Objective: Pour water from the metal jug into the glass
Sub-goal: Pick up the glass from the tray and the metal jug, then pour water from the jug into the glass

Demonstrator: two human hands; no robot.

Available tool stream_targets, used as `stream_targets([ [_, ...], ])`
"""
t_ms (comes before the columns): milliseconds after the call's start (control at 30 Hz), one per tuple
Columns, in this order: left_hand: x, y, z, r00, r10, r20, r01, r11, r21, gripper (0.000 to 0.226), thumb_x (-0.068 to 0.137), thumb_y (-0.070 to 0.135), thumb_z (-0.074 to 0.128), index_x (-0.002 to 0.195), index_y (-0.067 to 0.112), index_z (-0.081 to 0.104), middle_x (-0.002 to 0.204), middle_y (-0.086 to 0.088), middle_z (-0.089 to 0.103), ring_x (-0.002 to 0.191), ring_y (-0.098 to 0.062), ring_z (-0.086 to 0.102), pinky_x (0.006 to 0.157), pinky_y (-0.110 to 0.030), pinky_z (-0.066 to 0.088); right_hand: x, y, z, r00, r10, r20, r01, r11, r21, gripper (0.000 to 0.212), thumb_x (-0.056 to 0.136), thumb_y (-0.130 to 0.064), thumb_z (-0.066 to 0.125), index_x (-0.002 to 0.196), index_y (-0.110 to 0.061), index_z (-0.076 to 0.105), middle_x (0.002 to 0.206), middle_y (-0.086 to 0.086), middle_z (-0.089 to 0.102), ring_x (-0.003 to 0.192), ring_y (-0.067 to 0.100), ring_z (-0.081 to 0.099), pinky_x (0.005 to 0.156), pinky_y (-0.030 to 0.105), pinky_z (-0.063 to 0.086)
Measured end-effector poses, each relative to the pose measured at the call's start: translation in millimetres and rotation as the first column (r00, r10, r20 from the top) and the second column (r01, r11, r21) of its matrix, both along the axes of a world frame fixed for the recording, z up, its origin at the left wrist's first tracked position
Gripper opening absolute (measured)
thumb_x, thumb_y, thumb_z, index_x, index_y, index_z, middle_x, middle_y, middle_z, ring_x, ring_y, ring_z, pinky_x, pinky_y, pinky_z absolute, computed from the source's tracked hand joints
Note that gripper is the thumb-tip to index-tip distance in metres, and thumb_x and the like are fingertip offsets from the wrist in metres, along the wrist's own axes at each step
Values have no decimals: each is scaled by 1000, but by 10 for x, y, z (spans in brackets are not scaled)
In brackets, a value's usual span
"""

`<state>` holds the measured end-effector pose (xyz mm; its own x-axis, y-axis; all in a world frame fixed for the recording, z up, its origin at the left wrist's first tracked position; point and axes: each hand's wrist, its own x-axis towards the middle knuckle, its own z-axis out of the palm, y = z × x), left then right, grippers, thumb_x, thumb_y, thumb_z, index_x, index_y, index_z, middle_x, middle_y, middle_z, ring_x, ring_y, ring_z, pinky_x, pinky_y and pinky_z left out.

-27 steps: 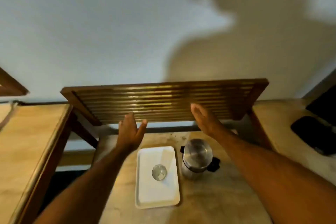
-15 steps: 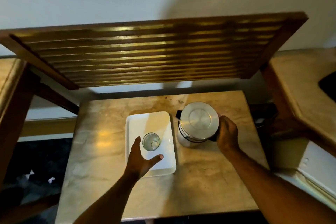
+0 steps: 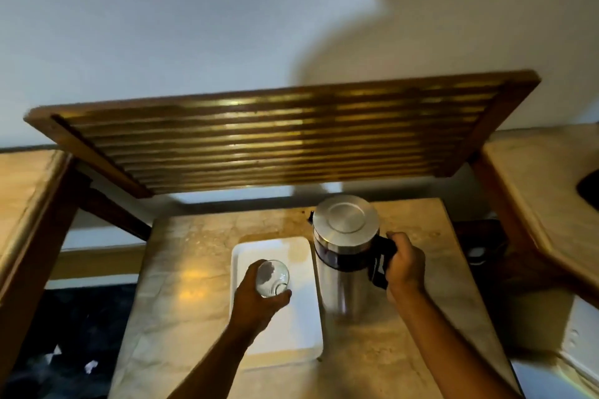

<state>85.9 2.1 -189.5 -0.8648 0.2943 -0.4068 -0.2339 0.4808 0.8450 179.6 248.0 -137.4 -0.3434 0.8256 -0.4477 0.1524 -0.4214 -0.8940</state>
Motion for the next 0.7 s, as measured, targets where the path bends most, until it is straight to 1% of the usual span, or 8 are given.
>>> stream_targets([
  [133, -261, -68, 820, 996, 14, -83, -8, 998, 67, 61, 58, 9, 92, 111, 22, 63, 103, -2, 70, 96, -22, 67, 79, -32, 52, -188, -24, 687, 998, 63, 8, -63, 998, 15, 24, 79, -27, 63, 58, -16, 67, 45, -7, 58, 58, 22, 56, 55, 31, 42],
  [167, -264, -76, 905, 997, 21, -79, -15, 997, 77, 60, 55, 11, 90, 107, 22, 63, 98, -3, 69, 91, -23, 67, 74, -31, 52, -196, -58, 758, 996, 85, 14, -85, 996, 13, 24, 80, -30, 63, 60, -17, 67, 45, -7, 59, 58, 21, 56, 54, 31, 41],
  [233, -373, -73, 1469, 989, 49, -142, -27, 989, 148, 53, 51, 15, 82, 100, 24, 64, 91, -8, 68, 84, -28, 67, 69, -31, 54, -322, -68, 1341, 988, 153, -30, -153, 988, 10, 29, 81, -38, 63, 60, -18, 65, 42, -7, 59, 51, 17, 56, 49, 28, 41],
  [300, -453, -68, 1942, 984, 22, -179, 17, 978, 208, 43, 53, 20, 80, 93, 27, 65, 89, -9, 69, 85, -29, 69, 69, -33, 57, -441, -49, 1907, 974, 221, -42, -220, 975, 24, 45, 80, -51, 64, 53, -16, 56, 38, -2, 51, 37, 15, 48, 39, 23, 35],
  [400, -550, -130, 2888, 951, -2, -308, 91, 958, 273, 35, 59, 26, 84, 87, 33, 65, 87, -3, 72, 83, -21, 72, 67, -29, 60, -547, -55, 3029, 933, 347, -99, -336, 935, 118, 58, 79, -65, 59, 44, -21, 45, 36, -4, 39, 30, 13, 33, 33, 20, 27],
  [500, -619, -122, 3701, 905, 22, -424, 131, 935, 329, 38, 67, 15, 84, 95, 33, 66, 95, -4, 73, 87, -19, 74, 66, -26, 61, -557, -79, 3939, 882, 441, -166, -403, 889, 217, 58, 77, -68, 59, 44, -21, 50, 38, -3, 42, 31, 13, 35, 33, 21, 30],
  [600, -684, -107, 4368, 871, 77, -485, 137, 910, 391, 44, 61, 22, 85, 99, 33, 66, 99, 4, 75, 89, -15, 74, 63, -26, 61, -603, -105, 4645, 825, 536, -178, -456, 818, 350, 56, 77, -63, 63, 44, -20, 52, 39, -2, 42, 32, 15, 32, 35, 21, 27],
  [700, -704, -132, 4872, 846, 128, -518, 136, 887, 440, 46, 55, 27, 86, 96, 32, 66, 96, 2, 75, 86, -17, 75, 63, -31, 62, -666, -173, 5258, 791, 593, -151, -448, 730, 517, 48, 75, -54, 67, 49, -17, 53, 39, 0, 37, 31, 15, 27, 38, 20, 22],
])
